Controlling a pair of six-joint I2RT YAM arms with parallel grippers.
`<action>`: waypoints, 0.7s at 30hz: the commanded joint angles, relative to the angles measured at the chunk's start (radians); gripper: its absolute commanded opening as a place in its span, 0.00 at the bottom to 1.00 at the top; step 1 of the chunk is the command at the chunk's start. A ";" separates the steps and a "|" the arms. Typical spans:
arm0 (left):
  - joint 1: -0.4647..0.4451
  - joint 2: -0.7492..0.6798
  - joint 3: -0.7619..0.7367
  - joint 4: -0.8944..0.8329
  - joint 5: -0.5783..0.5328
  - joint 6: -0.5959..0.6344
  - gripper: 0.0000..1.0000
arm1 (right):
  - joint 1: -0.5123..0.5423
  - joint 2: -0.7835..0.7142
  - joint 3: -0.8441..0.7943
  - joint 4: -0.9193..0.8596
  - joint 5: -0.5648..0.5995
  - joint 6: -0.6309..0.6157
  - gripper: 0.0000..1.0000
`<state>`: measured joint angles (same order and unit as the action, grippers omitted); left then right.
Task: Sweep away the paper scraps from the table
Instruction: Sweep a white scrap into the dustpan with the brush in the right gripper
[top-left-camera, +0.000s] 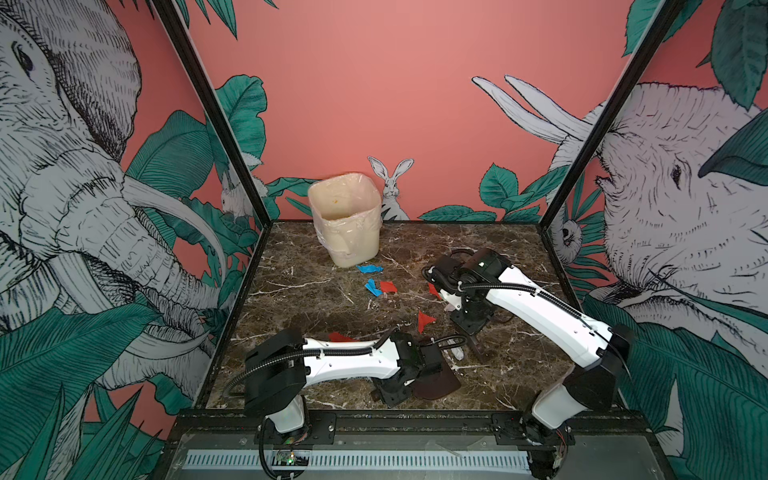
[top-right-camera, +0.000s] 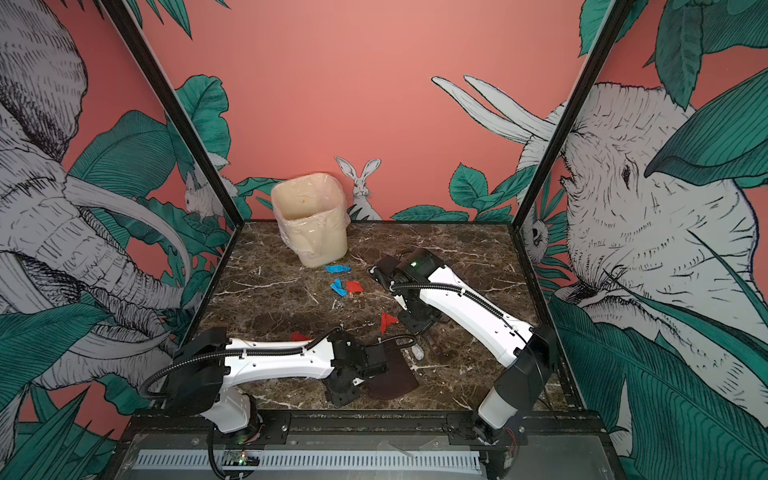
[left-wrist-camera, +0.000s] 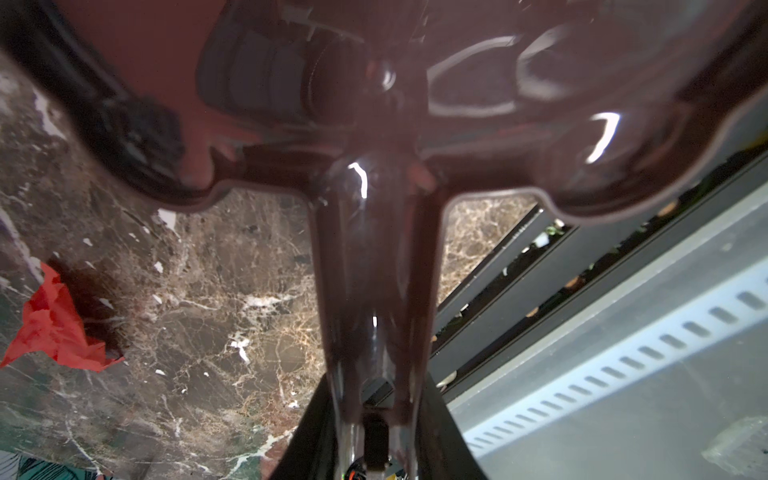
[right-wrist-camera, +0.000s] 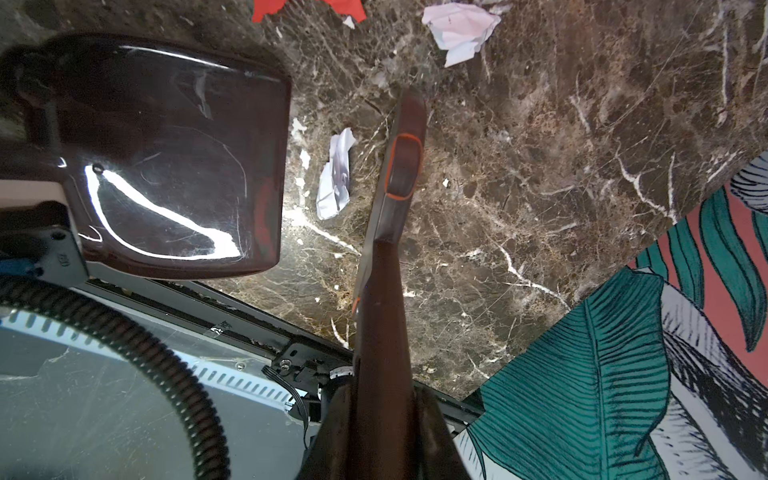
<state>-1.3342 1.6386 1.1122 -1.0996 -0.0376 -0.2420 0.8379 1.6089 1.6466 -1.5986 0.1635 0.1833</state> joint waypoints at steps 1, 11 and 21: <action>-0.004 -0.003 0.024 -0.036 -0.001 0.005 0.00 | 0.002 0.012 -0.020 -0.030 -0.016 0.008 0.00; -0.001 0.004 0.021 -0.031 -0.005 0.009 0.00 | 0.036 0.000 -0.003 0.006 -0.173 -0.004 0.00; 0.001 0.004 0.018 -0.029 -0.005 0.003 0.00 | 0.069 -0.108 0.046 0.070 -0.339 -0.001 0.00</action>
<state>-1.3338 1.6493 1.1126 -1.1053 -0.0387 -0.2382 0.8982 1.5536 1.6676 -1.5490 -0.0818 0.1795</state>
